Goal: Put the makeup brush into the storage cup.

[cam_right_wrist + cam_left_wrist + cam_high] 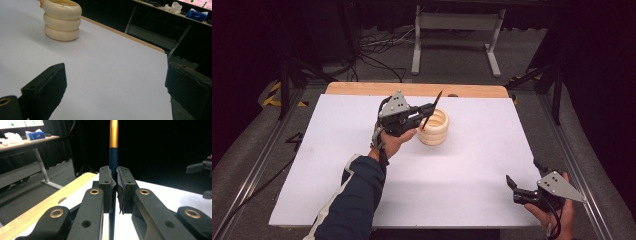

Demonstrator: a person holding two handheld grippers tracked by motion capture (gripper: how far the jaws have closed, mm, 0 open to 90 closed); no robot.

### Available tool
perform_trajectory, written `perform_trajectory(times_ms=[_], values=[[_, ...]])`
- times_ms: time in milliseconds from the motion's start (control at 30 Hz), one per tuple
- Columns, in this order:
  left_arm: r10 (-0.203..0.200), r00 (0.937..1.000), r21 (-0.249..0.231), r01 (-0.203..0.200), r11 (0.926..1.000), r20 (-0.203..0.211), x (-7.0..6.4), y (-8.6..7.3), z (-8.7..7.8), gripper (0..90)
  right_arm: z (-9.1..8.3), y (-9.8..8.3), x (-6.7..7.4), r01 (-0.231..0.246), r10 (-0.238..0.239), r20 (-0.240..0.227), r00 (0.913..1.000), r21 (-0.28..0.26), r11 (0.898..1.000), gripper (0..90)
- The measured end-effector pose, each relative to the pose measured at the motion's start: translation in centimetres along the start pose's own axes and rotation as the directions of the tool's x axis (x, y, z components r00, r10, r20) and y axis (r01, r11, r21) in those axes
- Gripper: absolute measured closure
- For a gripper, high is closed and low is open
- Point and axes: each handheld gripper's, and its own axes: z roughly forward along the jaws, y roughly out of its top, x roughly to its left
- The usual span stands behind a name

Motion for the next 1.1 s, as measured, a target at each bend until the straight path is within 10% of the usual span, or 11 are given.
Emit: perform_trajectory(times_ms=[1100], values=[[-0.052, 0.9986, -0.041, 0.052, 0.9978, 0.005, 3.3, -1.2, 4.5, 82.4, 0.1, 0.0, 0.1, 0.008, -0.008, -0.005, 1.0000, 0.002, 1.000, 4.4]])
